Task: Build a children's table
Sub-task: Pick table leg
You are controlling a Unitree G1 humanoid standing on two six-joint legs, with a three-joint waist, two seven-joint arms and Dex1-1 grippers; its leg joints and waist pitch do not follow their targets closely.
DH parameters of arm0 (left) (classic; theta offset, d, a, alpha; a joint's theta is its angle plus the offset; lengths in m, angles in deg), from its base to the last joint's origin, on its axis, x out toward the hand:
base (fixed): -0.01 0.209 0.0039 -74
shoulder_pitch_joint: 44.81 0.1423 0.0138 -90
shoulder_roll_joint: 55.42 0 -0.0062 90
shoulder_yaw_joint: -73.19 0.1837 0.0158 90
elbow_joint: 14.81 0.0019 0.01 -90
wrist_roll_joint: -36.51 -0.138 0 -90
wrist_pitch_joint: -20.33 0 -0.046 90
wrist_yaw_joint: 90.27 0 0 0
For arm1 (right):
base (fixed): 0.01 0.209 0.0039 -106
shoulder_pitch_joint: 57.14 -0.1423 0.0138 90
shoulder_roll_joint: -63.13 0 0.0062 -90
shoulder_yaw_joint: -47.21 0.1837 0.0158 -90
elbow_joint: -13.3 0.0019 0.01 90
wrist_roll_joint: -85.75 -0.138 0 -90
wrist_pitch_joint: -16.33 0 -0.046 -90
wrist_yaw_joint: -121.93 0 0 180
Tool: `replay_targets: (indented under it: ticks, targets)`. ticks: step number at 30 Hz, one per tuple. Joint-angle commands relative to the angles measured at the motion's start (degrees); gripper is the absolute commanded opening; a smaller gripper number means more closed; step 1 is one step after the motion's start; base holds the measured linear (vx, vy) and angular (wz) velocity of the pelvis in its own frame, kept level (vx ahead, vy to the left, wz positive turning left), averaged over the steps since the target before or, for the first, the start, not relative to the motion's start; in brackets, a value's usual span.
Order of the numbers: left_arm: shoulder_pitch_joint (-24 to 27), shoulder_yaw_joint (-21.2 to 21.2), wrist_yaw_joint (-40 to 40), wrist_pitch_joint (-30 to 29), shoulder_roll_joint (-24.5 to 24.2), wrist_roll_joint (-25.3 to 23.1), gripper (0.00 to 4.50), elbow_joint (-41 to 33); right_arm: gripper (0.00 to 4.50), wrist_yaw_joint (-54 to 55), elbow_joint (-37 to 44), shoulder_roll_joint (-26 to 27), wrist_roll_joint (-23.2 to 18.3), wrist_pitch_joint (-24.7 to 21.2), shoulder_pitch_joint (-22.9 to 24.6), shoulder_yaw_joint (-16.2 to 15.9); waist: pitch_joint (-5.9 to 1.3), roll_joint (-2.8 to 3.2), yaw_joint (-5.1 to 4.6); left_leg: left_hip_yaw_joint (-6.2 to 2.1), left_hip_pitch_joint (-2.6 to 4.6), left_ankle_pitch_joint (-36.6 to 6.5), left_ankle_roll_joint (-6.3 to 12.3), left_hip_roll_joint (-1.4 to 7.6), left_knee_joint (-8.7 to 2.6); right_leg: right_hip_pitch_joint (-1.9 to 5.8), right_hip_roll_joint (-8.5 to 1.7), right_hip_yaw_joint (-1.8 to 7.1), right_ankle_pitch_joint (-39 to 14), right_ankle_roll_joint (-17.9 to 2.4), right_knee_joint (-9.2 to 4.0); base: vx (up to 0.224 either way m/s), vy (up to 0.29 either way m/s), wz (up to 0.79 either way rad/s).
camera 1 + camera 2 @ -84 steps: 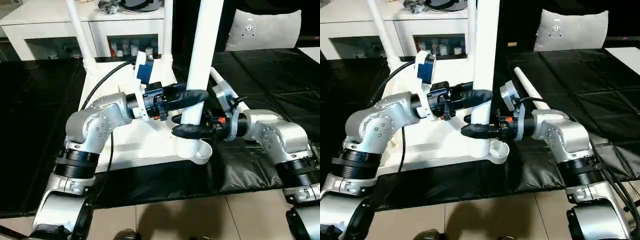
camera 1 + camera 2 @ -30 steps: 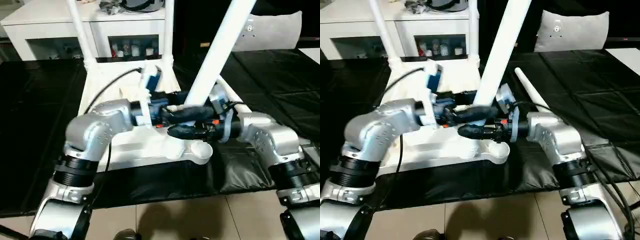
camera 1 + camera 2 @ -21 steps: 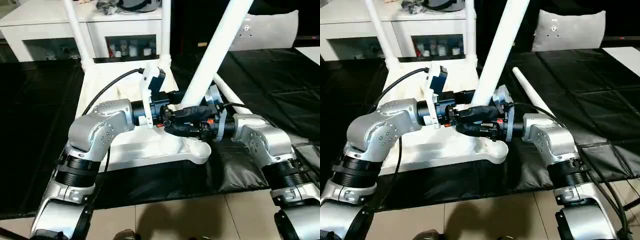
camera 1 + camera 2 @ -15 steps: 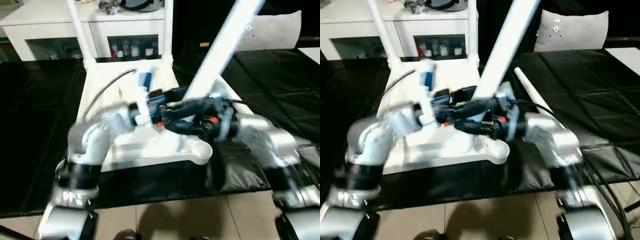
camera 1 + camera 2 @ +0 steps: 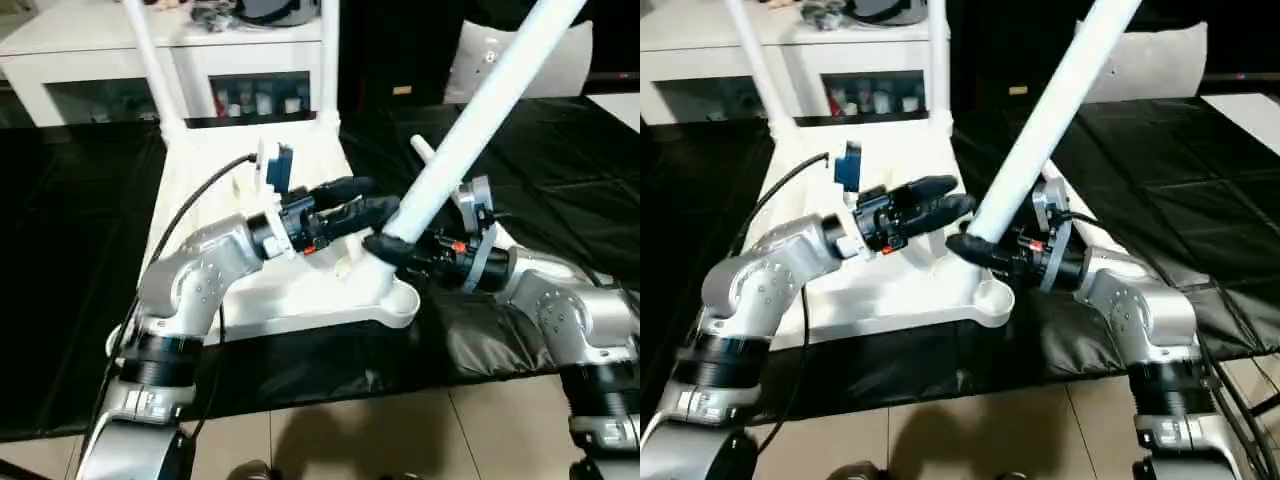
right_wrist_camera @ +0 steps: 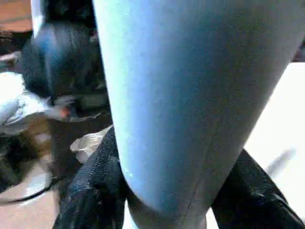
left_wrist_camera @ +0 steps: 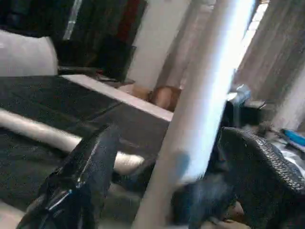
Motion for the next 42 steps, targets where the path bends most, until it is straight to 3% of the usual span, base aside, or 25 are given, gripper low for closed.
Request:
replay_targets:
  ticks: [1, 2, 4, 9, 10, 14, 17, 19, 20, 23, 25, 27, 29, 30, 31, 32, 33, 34, 35, 36, 37, 38, 39, 40, 42]
  targets:
    - [0.35, 0.10, 3.37, 1.06, -0.80, -3.05, 3.74, -2.02, 1.86, 5.48, 1.91, 0.39, 3.23, 0.54, 0.05, 1.26, -4.34, -0.94, 0.08, -0.88, 0.78, -12.68, 2.16, 2.44, -4.30, 2.89, -3.10, 2.45, -23.01, -6.88, -4.63, 0.000, 0.000, 0.00]
    - [0.35, 0.10, 3.37, 1.06, -0.80, -3.05, 3.74, -2.02, 1.86, 5.48, 1.91, 0.39, 3.23, 0.54, 0.05, 1.26, -4.33, -0.82, 0.06, -0.99, 0.74, -12.65, 1.82, 2.51, -4.35, 2.88, -3.09, 2.45, -23.14, -6.81, -4.49, 0.000, 0.000, 0.00]
    - [3.08, -1.22, 11.62, 2.78, -0.68, -7.67, 3.74, -4.85, 1.86, 19.17, 1.78, 2.25, 10.00, 1.65, -0.31, 3.23, -3.96, -1.24, -0.37, -0.91, 0.80, -13.82, 0.64, 2.44, -4.56, 2.61, -3.10, 2.39, -26.10, -5.73, -4.89, 0.000, 0.000, 0.00]
    - [5.84, -2.23, 20.66, 8.18, 0.79, -13.95, 3.74, -7.71, 1.86, 25.07, 6.01, 3.41, 10.29, -0.27, 0.85, 4.94, -3.92, -1.37, -0.78, -0.91, 0.91, -15.22, 0.68, 1.99, -4.40, 2.45, -2.94, 2.13, -31.19, -1.37, -5.80, 0.000, 0.000, 0.00]
    - [7.51, -4.13, 25.38, 8.65, 2.26, -15.20, 3.74, -10.89, 1.86, 27.44, 9.70, 4.77, 11.35, 0.55, 2.07, 4.40, -3.94, -1.91, -0.95, -0.98, 0.74, -15.00, 0.84, 2.14, -4.53, 2.52, -2.95, 2.14, -30.50, -1.13, -5.66, 0.000, 0.000, 0.00]
    - [9.76, -5.17, 33.17, 7.74, 1.52, -20.27, 3.74, -15.96, 1.86, 33.90, 14.94, 8.48, 14.39, 4.35, 4.69, 4.21, -4.08, -1.66, -1.09, -1.05, 0.49, -13.82, 1.55, 2.29, -4.72, 2.60, -2.91, 2.23, -27.04, -1.63, -5.43, 0.000, 0.000, 0.00]
    - [11.29, -4.75, 33.16, 4.12, 0.12, -20.03, 3.74, -17.94, 1.86, 37.09, 16.78, 10.49, 12.36, 1.66, 5.16, 6.00, -4.06, -1.56, -1.19, -0.97, 0.84, -13.23, 1.41, 2.14, -4.77, 2.27, -2.76, 2.43, -26.15, -2.11, -5.07, 0.000, 0.000, 0.00]
    - [13.64, -4.04, 36.51, 6.22, -0.63, -25.29, 3.74, -19.09, 1.86, 40.93, 18.24, 12.11, 12.08, 0.11, 5.89, 7.55, -3.90, -2.03, -1.35, -0.88, 0.71, -13.40, 1.48, 2.27, -4.90, 2.20, -2.52, 2.48, -25.53, -1.80, -5.26, 0.000, 0.000, 0.00]
    - [14.45, -4.18, 37.79, 6.72, -0.27, -26.44, 3.74, -19.08, 1.86, 41.16, 18.06, 11.96, 12.39, -0.40, 6.46, 7.65, -3.99, -1.77, -1.17, -1.00, 0.80, -13.39, 1.28, 2.31, -4.91, 2.17, -2.57, 2.50, -25.29, -1.66, -5.08, 0.000, 0.000, 0.00]
    - [16.98, -4.56, 39.03, 6.33, 0.30, -26.76, 3.74, -21.44, 1.86, 40.97, 18.00, 11.14, 14.15, 0.30, 9.23, 7.41, -3.61, -1.36, -1.04, -1.07, 1.13, -16.64, 0.20, 2.34, -5.25, 1.94, -2.58, 2.48, -26.26, -0.98, -5.70, 0.000, 0.000, 0.00]
    - [17.29, -4.20, 40.04, 6.08, 0.10, -27.80, 3.74, -22.21, 1.86, 40.63, 18.55, 11.35, 13.73, 0.19, 9.71, 7.28, -3.61, -1.89, -1.23, -1.24, 1.08, -18.41, -0.02, 2.31, -5.37, 2.06, -2.55, 2.43, -26.23, -0.89, -5.75, 0.000, 0.000, 0.00]
    - [17.89, -3.62, 41.84, 5.12, -0.46, -29.72, 3.74, -22.98, 1.86, 39.05, 19.87, 9.70, 15.35, -0.38, 10.85, 4.33, -3.52, -1.73, -1.48, -1.70, 1.25, -19.90, -0.76, 2.60, -5.50, 2.03, -1.85, 2.06, -26.23, -0.33, -5.82, 0.000, 0.000, 0.00]
    - [18.34, -3.43, 42.49, 4.36, -0.54, -29.25, 3.74, -23.75, 1.86, 38.33, 20.59, 8.97, 15.07, -1.10, 11.16, 2.55, -3.45, -1.09, -2.37, -3.04, 2.41, -23.31, -1.71, 4.27, -6.24, 1.91, 0.13, 0.74, -23.30, 0.42, -6.30, 0.000, 0.000, 0.00]
    - [18.73, -3.34, 42.63, 4.07, -0.33, -29.42, 3.74, -24.28, 1.86, 38.29, 20.87, 9.10, 14.54, -1.43, 11.22, 2.07, -3.18, -0.53, -3.28, -5.50, 3.29, -25.33, -0.34, 8.39, -8.48, 1.76, 0.83, 0.02, -18.28, -0.87, -4.58, 0.000, 0.000, 0.00]
    - [19.27, -3.39, 42.55, 3.97, 0.09, -29.26, 3.74, -24.79, 1.86, 38.24, 21.05, 9.45, 13.97, -1.67, 11.37, 1.90, -3.20, 0.52, -3.63, -7.46, 3.47, -25.61, 1.57, 12.89, -10.68, 1.50, 0.41, 0.48, -11.93, -2.35, 0.74, 0.002, -0.077, 0.06]
    - [19.71, -3.41, 42.55, 3.91, 0.47, -29.23, 3.74, -25.21, 1.86, 38.23, 21.23, 9.70, 13.57, -1.81, 11.54, 1.76, -3.28, 0.62, -3.86, -7.47, 3.56, -24.28, 2.92, 13.05, -10.52, 1.12, 0.15, 0.71, -9.86, -3.09, 2.27, 0.001, -0.106, 0.06]
    - [20.37, -3.86, 42.90, 2.56, 1.08, -28.76, 3.74, -25.80, 1.86, 38.58, 21.51, 10.60, 12.36, -2.81, 11.94, 2.16, -2.95, -0.39, -3.83, -6.41, 3.29, -22.34, 6.39, 11.98, -10.05, 0.40, -0.45, 1.74, -7.22, -5.00, 3.03, 0.001, -0.106, 0.06]
    - [21.25, -3.82, 42.78, 2.63, 1.08, -28.76, 3.74, -26.60, 1.86, 38.78, 22.01, 11.23, 11.67, -3.74, 12.73, 2.21, -3.42, -2.40, -4.32, -3.70, 0.87, -19.66, 9.30, 6.24, -6.38, 2.25, -2.27, 3.66, -6.10, -8.76, -0.48, 0.005, -0.155, -0.02]
    - [21.90, -3.72, 42.31, 2.76, 1.03, -28.43, 3.74, -27.18, 1.86, 38.90, 22.45, 11.38, 11.72, -3.97, 13.40, 1.96, -3.23, -4.22, -1.74, 0.62, -0.23, -14.88, 6.06, -1.86, 1.20, 2.09, -4.77, 4.46, -24.41, -6.00, -6.51, -0.015, -0.169, -0.06]
    - [22.47, -3.67, 41.98, 2.48, 1.13, -27.95, 3.74, -27.65, 1.86, 38.92, 22.83, 11.50, 11.80, -3.82, 14.08, 1.79, -3.24, -4.89, -0.84, -0.29, -1.12, -9.86, 4.73, -1.63, 1.47, 3.10, -6.25, 5.22, -33.81, -0.85, -6.62, -0.015, -0.169, -0.06]
    - [23.11, -3.46, 41.83, 2.75, 1.16, -27.88, 3.74, -27.93, 1.86, 38.86, 23.26, 11.81, 11.49, -3.51, 14.86, 1.94, -3.05, -4.62, 0.20, -0.63, -1.39, -5.05, 2.50, -0.87, 1.32, 2.29, -6.12, 5.98, -47.82, 7.88, -7.79, -0.036, -0.142, -0.01]
    - [23.94, -3.04, 41.96, 2.03, 1.04, -28.02, 3.74, -28.26, 1.86, 39.06, 23.88, 12.23, 11.25, -2.90, 15.94, 2.17, -3.18, -4.68, 0.31, -0.83, -1.58, -5.38, 2.20, -0.64, 0.52, 2.43, -5.62, 6.04, -48.91, 10.13, -7.33, -0.031, -0.109, -0.08]
    - [24.37, -2.77, 42.24, 1.83, 0.93, -28.35, 3.74, -28.39, 1.86, 39.63, 24.16, 12.43, 11.61, -2.32, 16.54, 2.30, -3.29, -3.99, 0.23, -1.53, -1.79, -6.35, 0.84, 0.00, -1.57, 2.81, -3.89, 4.06, -43.33, 10.06, -6.33, -0.031, -0.109, -0.08]
    - [24.66, -2.85, 42.39, 2.31, 0.97, -28.44, 3.74, -28.30, 1.86, 40.20, 24.12, 12.45, 12.30, -1.73, 16.87, 2.31, -3.47, -3.23, 0.25, -1.70, -0.77, -8.14, 0.34, 0.44, -2.56, 2.31, -2.28, 2.60, -37.10, 9.48, -6.65, -0.020, -0.057, -0.08]
    - [24.95, -3.26, 42.78, 3.38, 1.18, -28.65, 3.74, -27.54, 1.86, 40.45, 23.52, 12.22, 13.17, -0.91, 17.15, 2.25, -3.20, -2.39, -0.27, -1.76, 0.72, -12.89, 0.17, 1.08, -3.11, 1.92, -1.47, 1.83, -33.76, 6.37, -6.84, 0.000, 0.000, 0.00]
